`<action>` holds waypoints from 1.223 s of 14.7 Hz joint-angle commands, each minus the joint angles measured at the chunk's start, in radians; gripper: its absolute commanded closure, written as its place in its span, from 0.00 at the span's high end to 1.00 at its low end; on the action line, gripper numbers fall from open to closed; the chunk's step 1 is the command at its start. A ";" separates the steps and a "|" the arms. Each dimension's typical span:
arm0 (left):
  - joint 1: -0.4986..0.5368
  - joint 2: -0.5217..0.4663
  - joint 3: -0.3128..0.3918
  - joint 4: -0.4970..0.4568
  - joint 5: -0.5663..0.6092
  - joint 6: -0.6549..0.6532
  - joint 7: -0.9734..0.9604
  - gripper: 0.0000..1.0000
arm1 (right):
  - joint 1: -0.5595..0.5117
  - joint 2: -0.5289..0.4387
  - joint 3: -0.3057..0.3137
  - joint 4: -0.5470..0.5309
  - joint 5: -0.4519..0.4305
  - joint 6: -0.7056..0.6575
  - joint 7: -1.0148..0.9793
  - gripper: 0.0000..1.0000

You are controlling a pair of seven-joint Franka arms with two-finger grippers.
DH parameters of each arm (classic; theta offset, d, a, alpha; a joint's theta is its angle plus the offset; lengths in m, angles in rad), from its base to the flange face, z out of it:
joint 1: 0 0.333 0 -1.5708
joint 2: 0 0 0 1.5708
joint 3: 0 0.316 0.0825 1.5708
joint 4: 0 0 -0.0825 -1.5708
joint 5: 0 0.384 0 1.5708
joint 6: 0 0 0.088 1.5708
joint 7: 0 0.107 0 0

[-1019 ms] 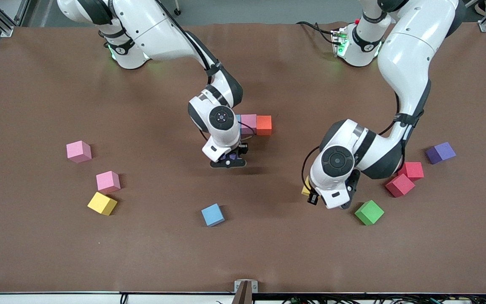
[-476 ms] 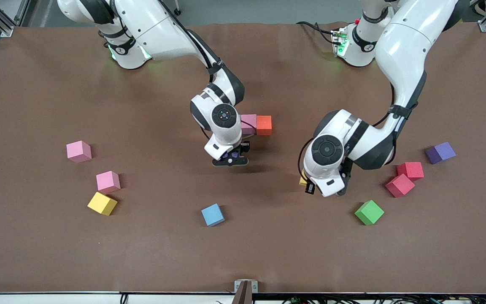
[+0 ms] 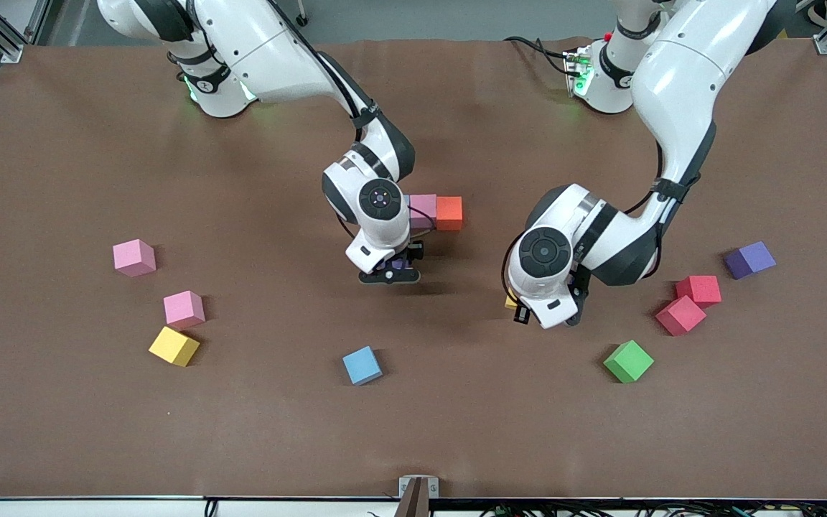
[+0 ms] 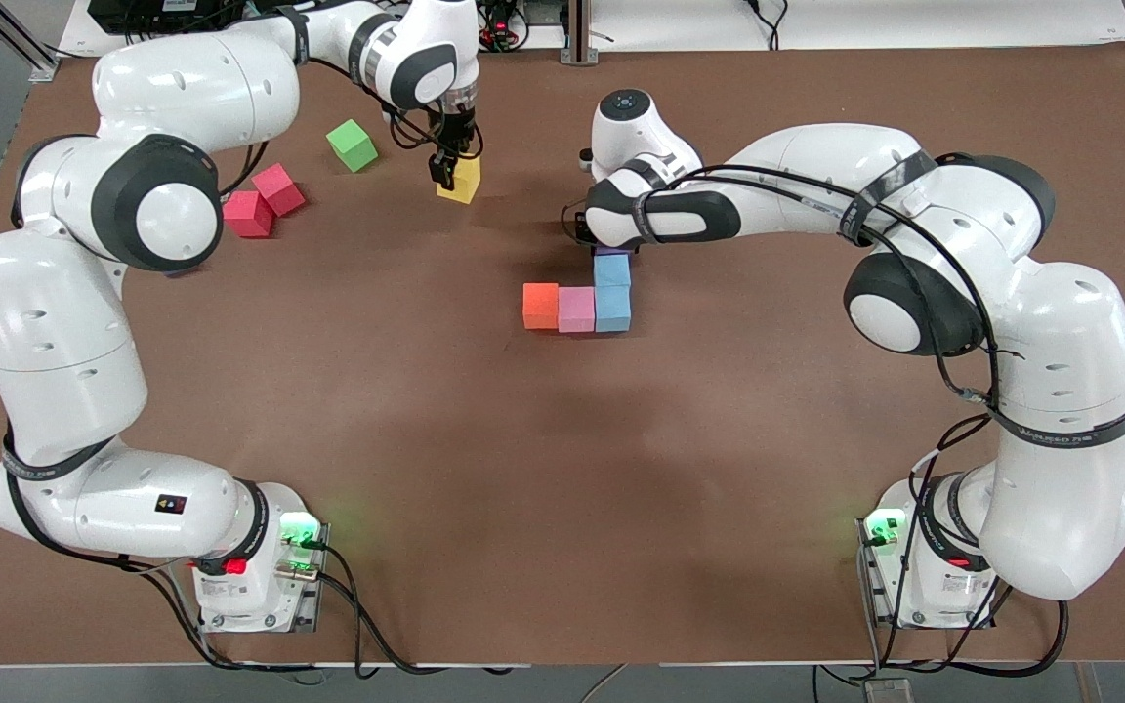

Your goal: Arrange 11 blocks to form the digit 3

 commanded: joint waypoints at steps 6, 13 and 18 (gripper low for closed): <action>-0.008 -0.021 -0.023 -0.056 -0.015 0.016 -0.252 0.08 | -0.094 0.004 0.005 0.214 0.004 -0.201 -0.016 1.00; -0.113 0.034 -0.021 -0.068 -0.006 0.184 -0.474 0.08 | -0.196 0.054 0.002 0.351 -0.009 -0.192 -0.395 1.00; -0.210 0.067 -0.011 -0.068 0.002 0.269 -0.548 0.08 | -0.225 0.157 0.002 0.493 -0.009 -0.135 -0.568 1.00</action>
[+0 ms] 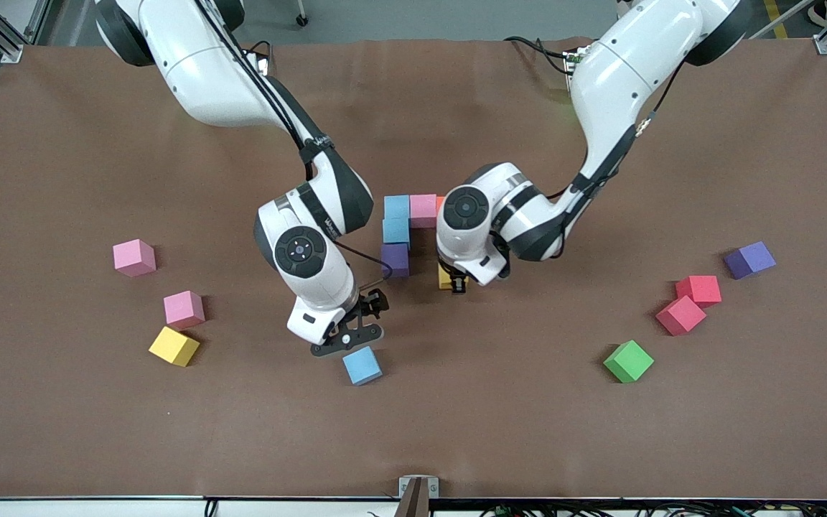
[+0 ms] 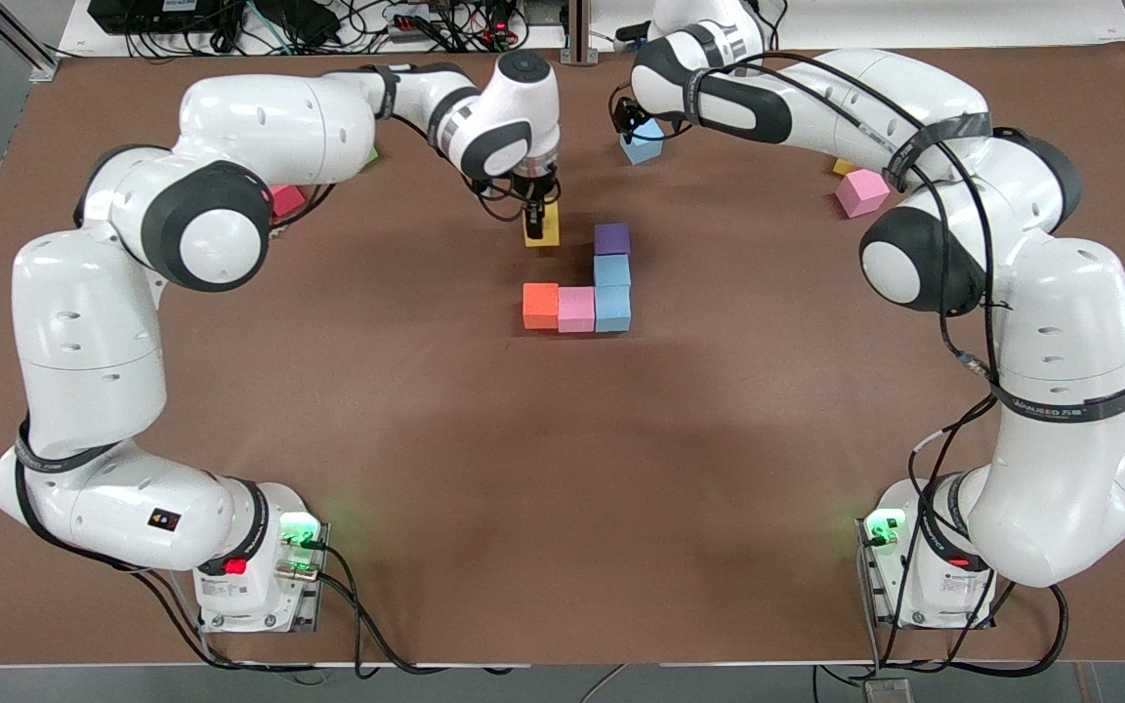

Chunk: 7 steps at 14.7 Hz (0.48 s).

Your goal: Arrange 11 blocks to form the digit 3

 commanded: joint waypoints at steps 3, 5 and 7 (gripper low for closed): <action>-0.045 0.022 0.010 0.001 0.051 0.031 -0.052 0.08 | -0.032 0.094 0.011 0.085 -0.007 0.112 -0.135 1.00; -0.062 0.032 0.010 0.001 0.052 0.033 -0.057 0.08 | -0.039 0.106 0.011 0.085 -0.005 0.140 -0.136 1.00; -0.068 0.036 0.010 0.003 0.052 0.043 -0.065 0.08 | -0.048 0.122 0.011 0.085 -0.005 0.195 -0.136 1.00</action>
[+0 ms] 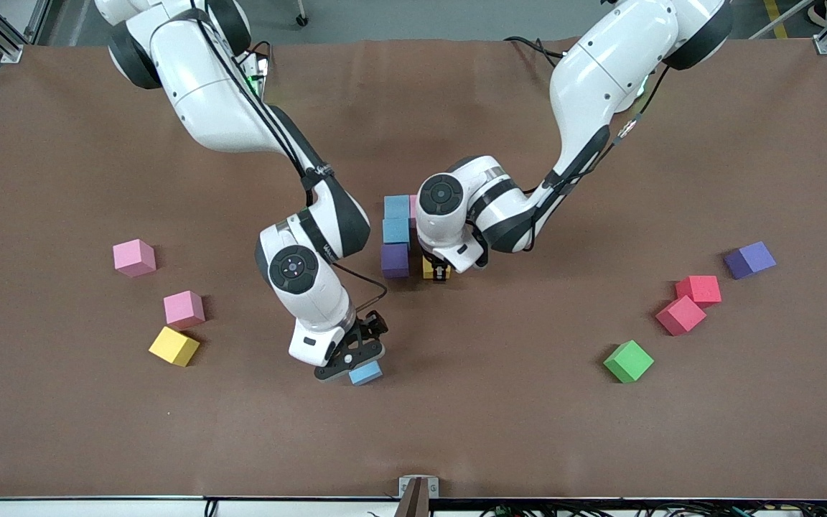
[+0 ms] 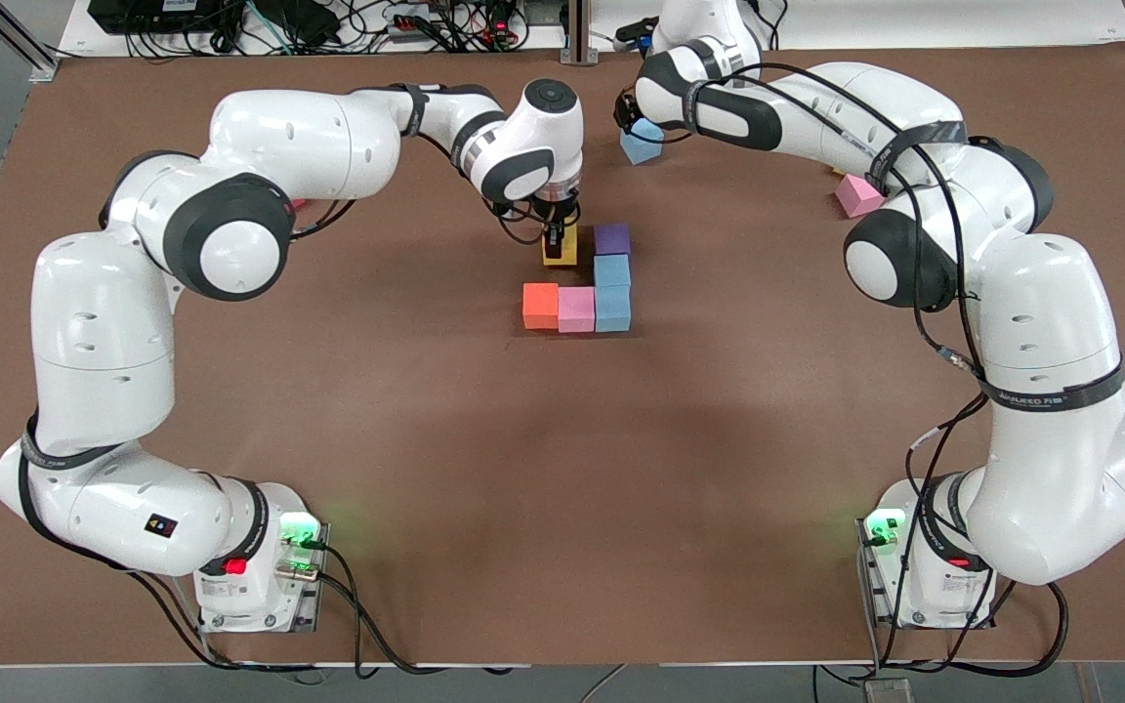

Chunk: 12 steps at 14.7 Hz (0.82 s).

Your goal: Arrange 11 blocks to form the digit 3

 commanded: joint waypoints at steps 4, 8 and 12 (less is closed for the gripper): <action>-0.026 0.016 0.008 0.008 0.023 0.044 -0.038 0.08 | -0.020 0.070 0.012 0.034 -0.005 0.102 -0.015 1.00; -0.028 0.018 0.008 0.009 0.022 0.054 -0.040 0.08 | -0.019 0.099 0.015 0.034 -0.004 0.148 -0.014 1.00; -0.028 0.019 0.008 0.009 0.020 0.071 -0.055 0.08 | -0.012 0.118 0.018 0.034 -0.002 0.168 -0.014 1.00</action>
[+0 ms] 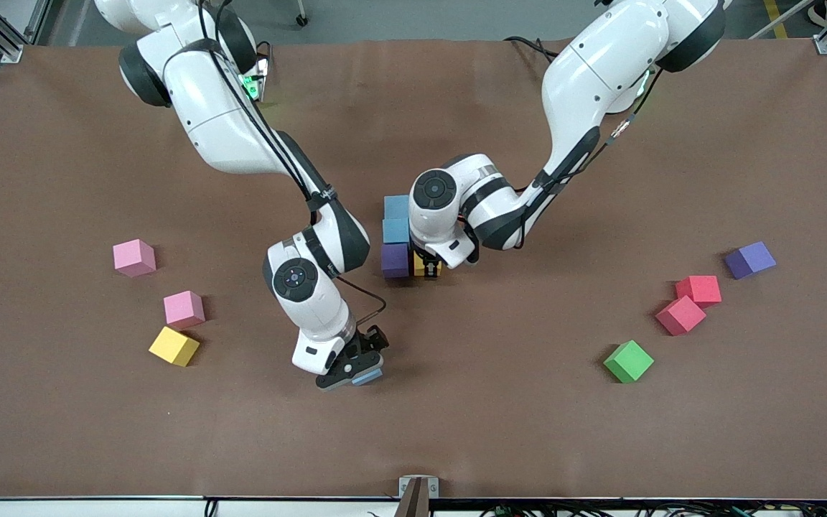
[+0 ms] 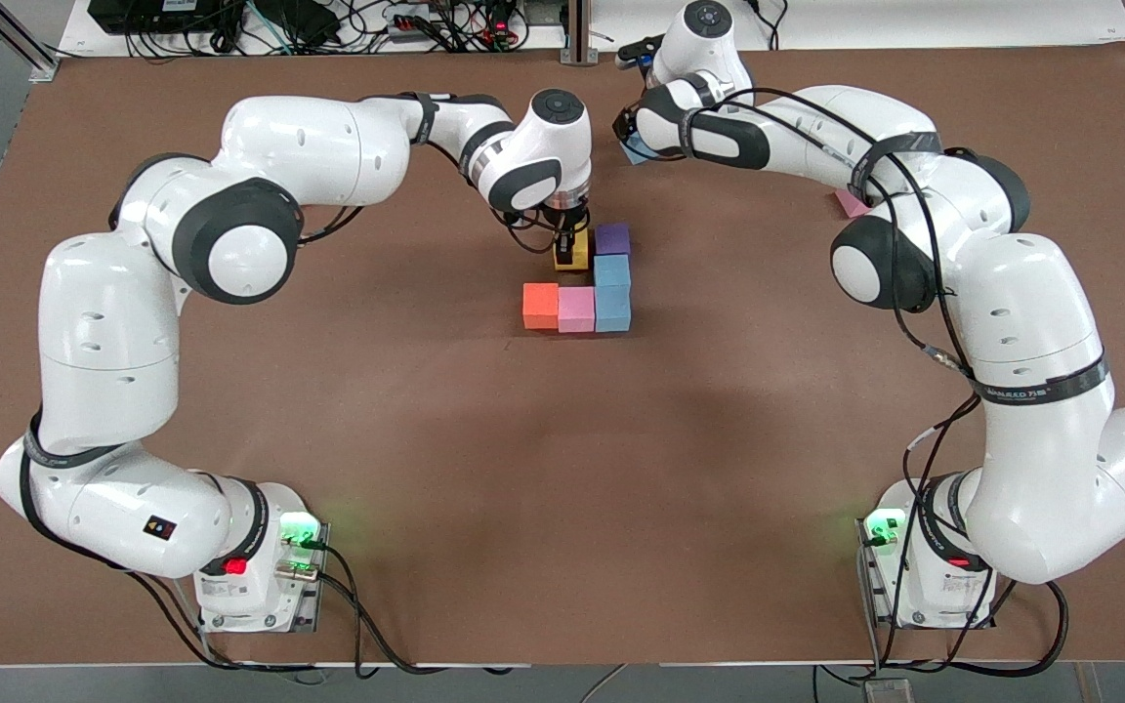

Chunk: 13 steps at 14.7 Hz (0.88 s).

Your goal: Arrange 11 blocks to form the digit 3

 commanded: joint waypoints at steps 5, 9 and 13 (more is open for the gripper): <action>-0.007 0.008 0.006 0.011 0.021 0.041 -0.026 0.08 | 0.000 0.036 0.010 0.026 -0.002 0.020 -0.009 1.00; -0.009 0.017 0.014 0.011 0.021 0.057 -0.025 0.09 | -0.003 0.036 0.010 0.026 -0.002 0.019 -0.007 0.37; -0.007 0.020 0.017 0.009 0.024 0.058 -0.022 0.35 | -0.011 0.032 0.011 0.026 0.001 0.016 -0.006 0.05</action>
